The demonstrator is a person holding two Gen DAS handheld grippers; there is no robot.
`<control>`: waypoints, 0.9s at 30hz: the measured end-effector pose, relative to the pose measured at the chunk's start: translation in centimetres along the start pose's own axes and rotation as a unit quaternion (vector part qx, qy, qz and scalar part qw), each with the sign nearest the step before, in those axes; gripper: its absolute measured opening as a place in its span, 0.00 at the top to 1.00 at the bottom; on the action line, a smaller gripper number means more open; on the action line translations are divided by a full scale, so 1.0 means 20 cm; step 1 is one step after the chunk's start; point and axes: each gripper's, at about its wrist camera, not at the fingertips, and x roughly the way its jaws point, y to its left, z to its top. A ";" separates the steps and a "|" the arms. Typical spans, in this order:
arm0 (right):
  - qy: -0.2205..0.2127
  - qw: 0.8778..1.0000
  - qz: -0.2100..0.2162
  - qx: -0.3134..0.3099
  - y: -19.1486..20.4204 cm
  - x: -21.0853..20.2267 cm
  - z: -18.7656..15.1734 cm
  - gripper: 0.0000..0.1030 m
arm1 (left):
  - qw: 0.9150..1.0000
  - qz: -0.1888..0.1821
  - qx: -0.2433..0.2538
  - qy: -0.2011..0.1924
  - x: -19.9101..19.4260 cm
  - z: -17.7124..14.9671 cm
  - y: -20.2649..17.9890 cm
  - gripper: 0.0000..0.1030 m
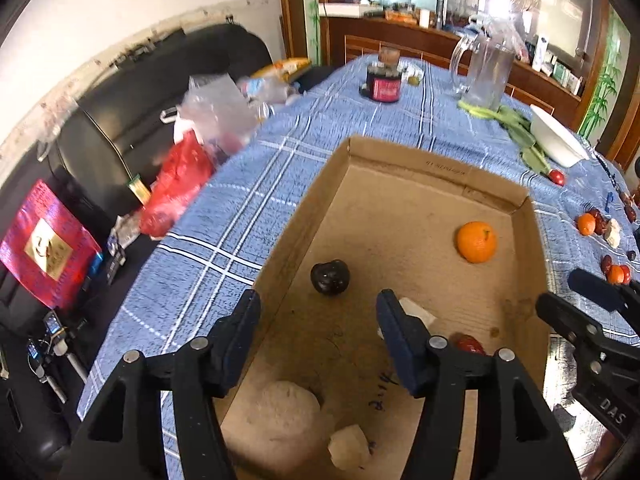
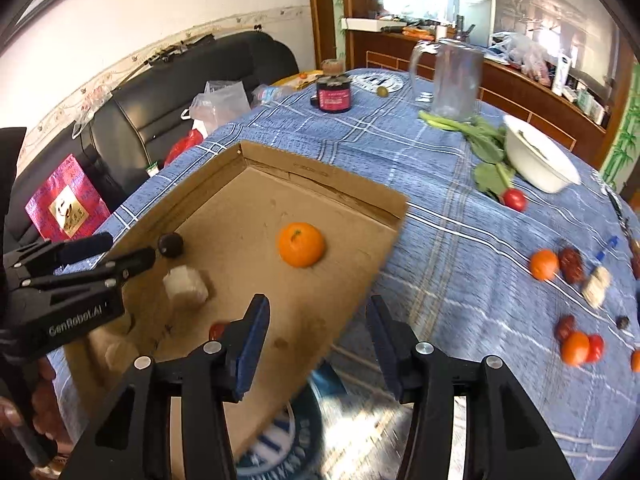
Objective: Organize fruits
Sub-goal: 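Move both open grippers back over the fruits on the table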
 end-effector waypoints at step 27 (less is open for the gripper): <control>-0.024 0.973 -0.120 0.193 -0.95 -0.62 -0.69 0.38 | 0.986 -0.093 0.135 -0.010 -0.23 -0.19 -0.98 0.30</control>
